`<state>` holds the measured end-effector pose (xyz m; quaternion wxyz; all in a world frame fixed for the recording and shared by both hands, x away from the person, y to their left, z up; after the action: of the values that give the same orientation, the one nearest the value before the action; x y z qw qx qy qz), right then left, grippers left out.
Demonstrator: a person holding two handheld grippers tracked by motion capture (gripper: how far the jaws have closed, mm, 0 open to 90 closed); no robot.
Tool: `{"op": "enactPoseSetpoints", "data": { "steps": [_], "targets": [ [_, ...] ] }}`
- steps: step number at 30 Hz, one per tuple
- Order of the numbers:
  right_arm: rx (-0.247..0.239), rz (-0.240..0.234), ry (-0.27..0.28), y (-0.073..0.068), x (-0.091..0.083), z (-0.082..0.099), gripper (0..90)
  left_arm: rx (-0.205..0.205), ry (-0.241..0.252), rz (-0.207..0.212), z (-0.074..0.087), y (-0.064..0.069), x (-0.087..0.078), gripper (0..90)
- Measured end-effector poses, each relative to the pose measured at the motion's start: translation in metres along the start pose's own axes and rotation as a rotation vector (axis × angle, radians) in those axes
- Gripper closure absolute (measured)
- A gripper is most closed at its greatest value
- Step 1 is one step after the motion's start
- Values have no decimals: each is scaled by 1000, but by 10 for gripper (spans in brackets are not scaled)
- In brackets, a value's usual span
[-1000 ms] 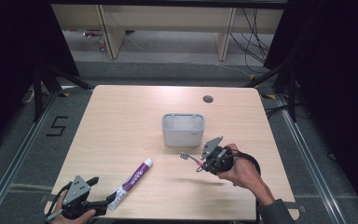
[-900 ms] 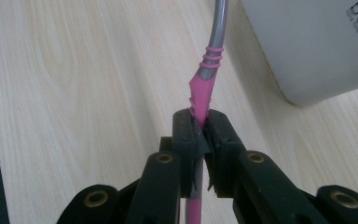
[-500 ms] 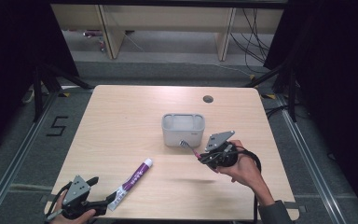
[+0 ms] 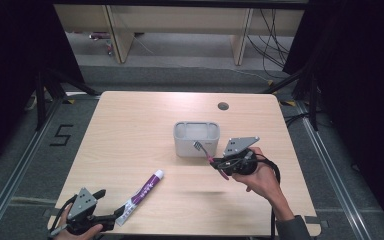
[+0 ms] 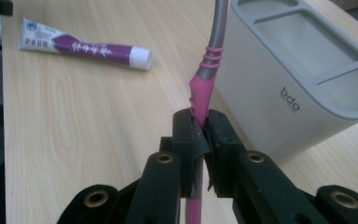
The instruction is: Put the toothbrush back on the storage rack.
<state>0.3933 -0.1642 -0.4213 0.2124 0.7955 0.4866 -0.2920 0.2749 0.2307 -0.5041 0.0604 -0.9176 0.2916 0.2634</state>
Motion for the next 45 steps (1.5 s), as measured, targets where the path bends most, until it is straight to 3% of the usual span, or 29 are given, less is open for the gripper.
{"op": "enactPoseSetpoints", "data": {
  "steps": [10,28,37,38,41,45],
  "targets": [
    [31,36,112,9,-8,-8,831,5,-5,-2,0,-1,0,148],
    [88,53,199,22,-11,-17,831,4,-5,-2,0,-1,0,148],
    [128,41,214,28,-12,-22,831,7,-8,0,0,-1,0,148],
    [115,56,229,30,-12,-23,831,6,-3,0,0,-1,0,148],
    [145,63,261,32,-12,-25,831,7,-9,0,0,-1,0,148],
    [141,82,284,35,-15,-27,831,11,-11,0,0,-1,0,148]
  ]
}}
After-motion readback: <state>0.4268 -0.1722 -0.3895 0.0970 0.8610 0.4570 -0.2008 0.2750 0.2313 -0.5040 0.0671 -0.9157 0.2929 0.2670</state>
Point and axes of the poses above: each handheld gripper's, and its own axes: x roughly forward along the jaws, z roughly out of its underside, y roughly to its right, the point moved 3 cm from there along x, roughly forward along the jaws, and after that the axes turned 1 degree about x, right-handed, at the moved point
